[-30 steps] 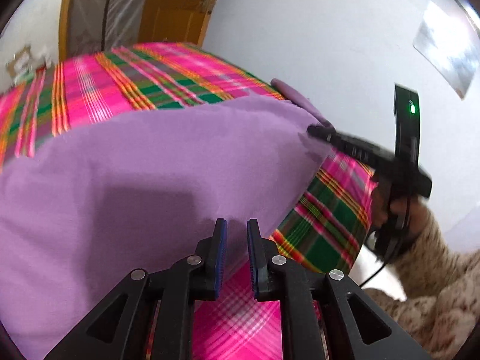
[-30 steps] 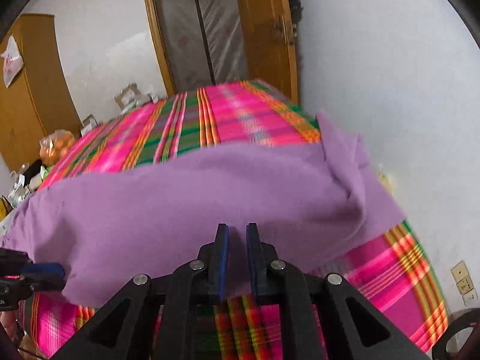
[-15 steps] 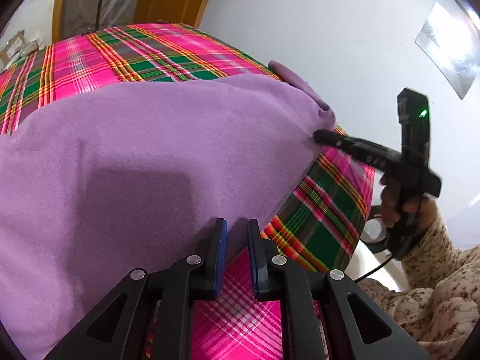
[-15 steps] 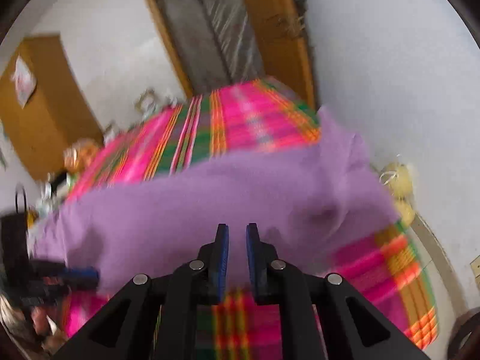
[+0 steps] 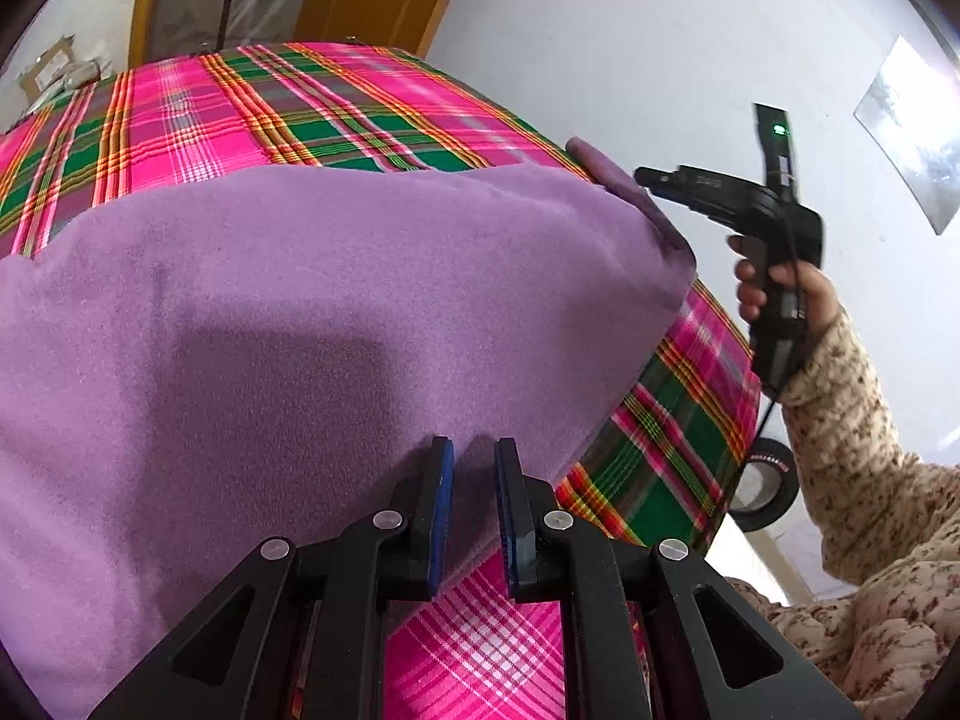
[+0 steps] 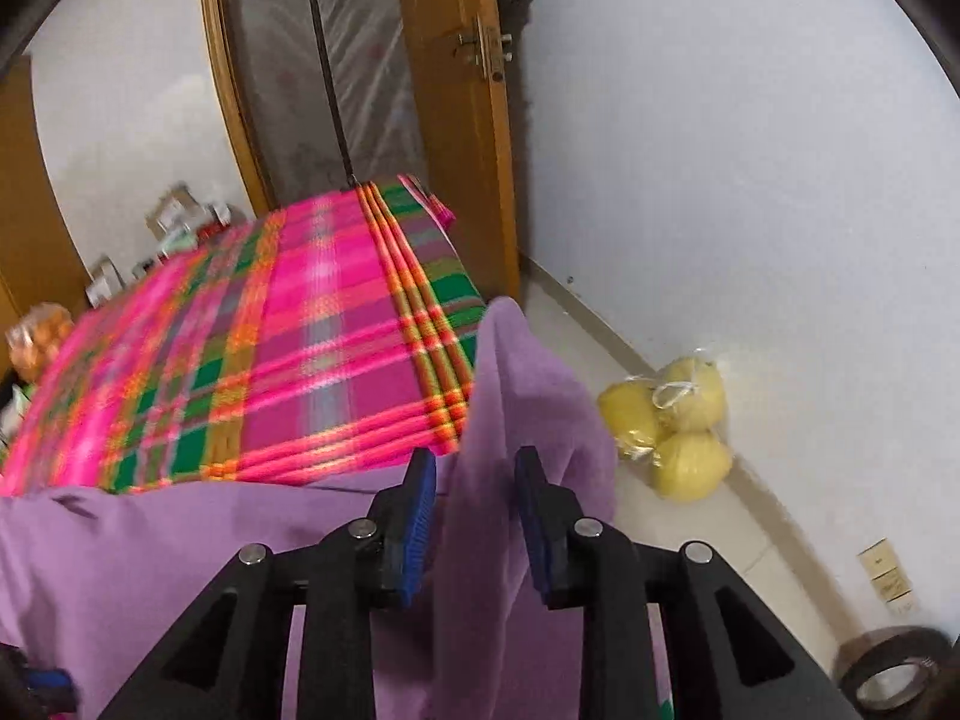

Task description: Fold clothes

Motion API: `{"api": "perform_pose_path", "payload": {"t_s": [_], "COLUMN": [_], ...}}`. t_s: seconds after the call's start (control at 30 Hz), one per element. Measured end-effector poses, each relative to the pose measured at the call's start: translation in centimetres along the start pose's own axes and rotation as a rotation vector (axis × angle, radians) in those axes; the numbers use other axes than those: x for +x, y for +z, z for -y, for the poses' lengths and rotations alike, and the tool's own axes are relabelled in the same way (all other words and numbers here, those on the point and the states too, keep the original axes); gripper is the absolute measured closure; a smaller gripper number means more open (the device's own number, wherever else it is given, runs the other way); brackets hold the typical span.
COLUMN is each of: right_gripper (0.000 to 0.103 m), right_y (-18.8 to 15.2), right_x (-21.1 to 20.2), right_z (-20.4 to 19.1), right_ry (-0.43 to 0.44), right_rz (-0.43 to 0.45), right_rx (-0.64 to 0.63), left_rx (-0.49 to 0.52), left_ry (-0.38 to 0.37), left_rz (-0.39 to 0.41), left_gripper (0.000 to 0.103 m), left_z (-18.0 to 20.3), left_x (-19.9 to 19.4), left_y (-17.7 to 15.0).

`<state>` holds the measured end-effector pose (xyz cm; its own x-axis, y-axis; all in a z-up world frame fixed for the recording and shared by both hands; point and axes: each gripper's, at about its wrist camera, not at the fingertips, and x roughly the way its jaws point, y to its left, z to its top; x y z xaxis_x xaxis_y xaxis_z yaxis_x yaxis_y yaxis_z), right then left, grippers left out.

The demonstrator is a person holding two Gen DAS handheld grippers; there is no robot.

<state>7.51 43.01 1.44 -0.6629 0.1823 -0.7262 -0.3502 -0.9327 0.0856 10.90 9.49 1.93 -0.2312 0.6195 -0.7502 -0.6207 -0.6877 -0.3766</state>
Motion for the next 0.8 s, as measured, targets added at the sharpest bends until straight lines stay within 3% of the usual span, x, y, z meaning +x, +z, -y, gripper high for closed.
{"api": "perform_pose_path", "payload": {"t_s": [0.13, 0.2, 0.53, 0.8], "right_gripper": [0.076, 0.101, 0.101, 0.101], "right_y": [0.8, 1.1, 0.2, -3.7], "right_x": [1.1, 1.1, -3.0, -3.2], "right_z": [0.8, 1.4, 6.3, 12.2], "right_ry": [-0.008, -0.006, 0.047, 0.054], "right_rz": [-0.006, -0.005, 0.113, 0.098], "right_rx": [0.047, 0.074, 0.210, 0.384], "left_rx": [-0.010, -0.016, -0.049, -0.059], "left_ry": [0.008, 0.012, 0.026, 0.035], "left_rz": [0.001, 0.002, 0.006, 0.001], "left_gripper": [0.089, 0.089, 0.089, 0.089], "left_z": [0.1, 0.1, 0.1, 0.4], "left_x": [0.1, 0.2, 0.6, 0.7], "left_y": [0.2, 0.3, 0.8, 0.8]}}
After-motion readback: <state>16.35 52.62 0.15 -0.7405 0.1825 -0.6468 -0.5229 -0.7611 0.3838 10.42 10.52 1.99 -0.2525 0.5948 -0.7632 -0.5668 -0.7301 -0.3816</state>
